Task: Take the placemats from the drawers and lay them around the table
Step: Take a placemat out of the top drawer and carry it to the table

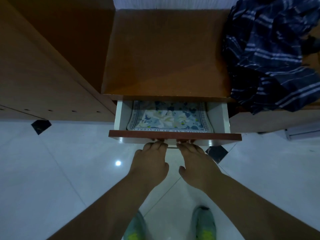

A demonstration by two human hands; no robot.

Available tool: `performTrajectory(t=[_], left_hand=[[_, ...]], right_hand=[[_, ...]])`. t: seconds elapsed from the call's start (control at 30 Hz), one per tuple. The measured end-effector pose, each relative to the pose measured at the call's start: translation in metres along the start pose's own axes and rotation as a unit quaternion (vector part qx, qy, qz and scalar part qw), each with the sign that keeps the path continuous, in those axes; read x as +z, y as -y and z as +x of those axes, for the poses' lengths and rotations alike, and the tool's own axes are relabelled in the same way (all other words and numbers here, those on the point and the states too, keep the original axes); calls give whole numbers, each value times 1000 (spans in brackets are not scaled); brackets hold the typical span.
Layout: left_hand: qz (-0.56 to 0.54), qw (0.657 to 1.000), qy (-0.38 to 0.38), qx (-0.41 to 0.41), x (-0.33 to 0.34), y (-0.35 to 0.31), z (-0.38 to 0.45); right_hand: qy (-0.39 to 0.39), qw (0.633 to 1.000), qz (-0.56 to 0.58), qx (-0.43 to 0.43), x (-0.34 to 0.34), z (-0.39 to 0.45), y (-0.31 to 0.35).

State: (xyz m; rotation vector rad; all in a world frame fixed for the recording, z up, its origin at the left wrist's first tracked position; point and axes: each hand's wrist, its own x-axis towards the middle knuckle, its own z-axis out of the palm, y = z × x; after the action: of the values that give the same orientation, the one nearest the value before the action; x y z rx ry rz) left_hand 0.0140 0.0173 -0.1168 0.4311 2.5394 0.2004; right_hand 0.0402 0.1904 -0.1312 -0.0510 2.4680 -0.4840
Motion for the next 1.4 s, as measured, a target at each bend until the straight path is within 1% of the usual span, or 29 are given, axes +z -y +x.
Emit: performTrajectory(t=[0.13,0.27,0.3,0.4,0.47,0.53,0.6,0.67,0.73,0.8,0.9,0.93,1.0,1.03,1.13,1.2,1.3,1.4], left_hand=[[-3,1000,-27,3,-7,-7,2],[-11,997,-75,33,-19,-10,-5],[-13,995,-94,40,-23,-10,-7],[-14,982,-181,52,-42,-5,-8],[-9,981,-191,35,-58,2,-4],[4,984,-175,-13,-71,11,3],[53,987,-138,-60,-81,18,11],[110,987,-95,-76,-86,22,20],[140,985,-58,-82,-91,23,29],[152,983,-11,-100,-95,24,38],[185,973,105,-88,-97,25,49],[181,971,136,-83,-96,25,52],[147,969,178,-90,-94,27,60],[127,969,189,-99,-90,28,63],[85,969,188,-135,-80,31,64],[87,973,163,-137,-73,32,61],[91,982,94,-133,-67,30,56],[11,984,-4,-176,-67,28,54]], right_hand=[[-30,999,0,-11,-6,-4,5],[-101,994,19,-47,-21,-11,10],[-127,990,32,-54,-27,-12,12],[-205,972,84,-78,-53,-17,21],[-229,965,105,-75,-74,-16,24],[-237,967,85,-35,-88,-7,18],[-202,979,27,29,-96,6,9],[-161,983,-37,79,-101,17,3],[-140,982,-96,83,-105,26,1],[-98,982,-137,88,-104,38,-2],[9,984,-121,132,-102,58,-10],[35,982,-124,138,-100,64,-13],[73,977,-134,152,-97,71,-14],[77,975,-119,169,-98,71,-11],[64,975,-41,208,-96,72,-8],[69,974,-7,216,-93,71,-6],[30,977,18,212,-87,69,-5],[-17,977,40,208,-82,64,-6]])
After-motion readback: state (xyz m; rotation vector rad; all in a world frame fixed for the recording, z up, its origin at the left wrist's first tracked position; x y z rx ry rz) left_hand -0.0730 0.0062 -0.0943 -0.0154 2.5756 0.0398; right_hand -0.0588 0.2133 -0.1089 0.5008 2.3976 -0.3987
